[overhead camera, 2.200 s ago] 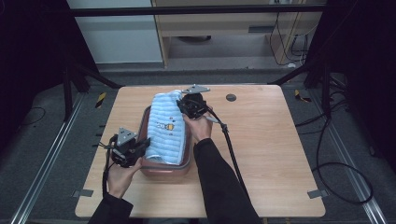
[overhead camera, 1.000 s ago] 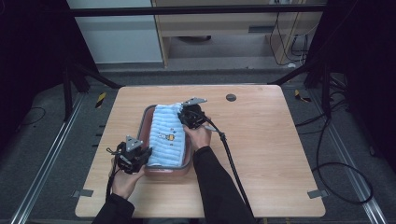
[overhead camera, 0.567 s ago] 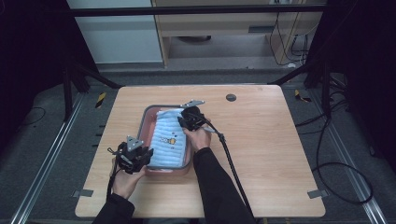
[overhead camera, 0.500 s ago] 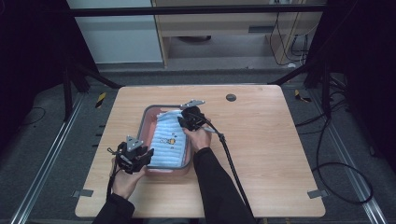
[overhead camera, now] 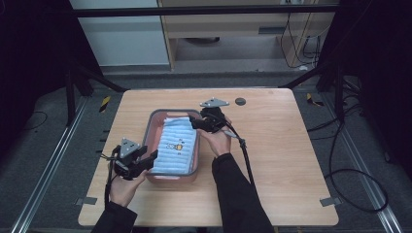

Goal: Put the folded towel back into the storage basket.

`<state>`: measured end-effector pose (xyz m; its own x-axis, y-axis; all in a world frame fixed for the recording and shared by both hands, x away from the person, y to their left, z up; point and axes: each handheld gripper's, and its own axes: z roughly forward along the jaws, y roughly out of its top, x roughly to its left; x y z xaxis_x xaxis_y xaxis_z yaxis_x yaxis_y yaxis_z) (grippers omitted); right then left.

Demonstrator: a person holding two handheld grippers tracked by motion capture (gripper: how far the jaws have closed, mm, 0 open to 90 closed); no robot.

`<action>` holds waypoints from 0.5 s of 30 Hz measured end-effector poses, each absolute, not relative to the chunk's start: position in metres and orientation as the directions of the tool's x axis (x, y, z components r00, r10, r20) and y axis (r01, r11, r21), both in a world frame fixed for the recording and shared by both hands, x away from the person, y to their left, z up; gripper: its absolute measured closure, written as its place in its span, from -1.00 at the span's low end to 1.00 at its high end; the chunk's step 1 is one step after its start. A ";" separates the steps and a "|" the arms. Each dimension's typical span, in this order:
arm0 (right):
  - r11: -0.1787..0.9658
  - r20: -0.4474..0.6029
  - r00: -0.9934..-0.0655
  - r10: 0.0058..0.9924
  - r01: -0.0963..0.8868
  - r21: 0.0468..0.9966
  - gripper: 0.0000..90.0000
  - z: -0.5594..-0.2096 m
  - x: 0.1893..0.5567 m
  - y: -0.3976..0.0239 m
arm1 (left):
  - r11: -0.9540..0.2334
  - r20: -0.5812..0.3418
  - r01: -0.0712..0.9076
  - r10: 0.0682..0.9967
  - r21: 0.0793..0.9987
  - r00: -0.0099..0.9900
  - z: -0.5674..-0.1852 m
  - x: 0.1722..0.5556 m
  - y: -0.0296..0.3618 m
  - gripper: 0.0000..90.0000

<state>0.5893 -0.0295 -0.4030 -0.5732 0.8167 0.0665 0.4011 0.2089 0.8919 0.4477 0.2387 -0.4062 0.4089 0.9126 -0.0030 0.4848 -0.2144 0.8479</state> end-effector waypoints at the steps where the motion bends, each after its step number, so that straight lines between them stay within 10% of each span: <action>1: 0.206 0.068 -0.575 0.815 0.397 0.894 -0.29 -0.401 0.587 -0.034 | -0.212 -0.004 0.482 0.913 0.850 0.408 -0.405 0.447 0.240 0.12; 15: 0.176 0.074 -0.542 0.837 0.396 0.901 -0.57 -0.399 0.544 -0.116 | -0.196 -0.015 0.467 0.912 0.862 0.410 -0.405 0.451 0.256 -0.30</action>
<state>0.5444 -0.1158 -0.3988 -0.5421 0.8370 0.0744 0.3960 0.1764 0.9011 0.4508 0.2562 -0.4047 0.4100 0.9119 -0.0152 0.4673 -0.1958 0.8622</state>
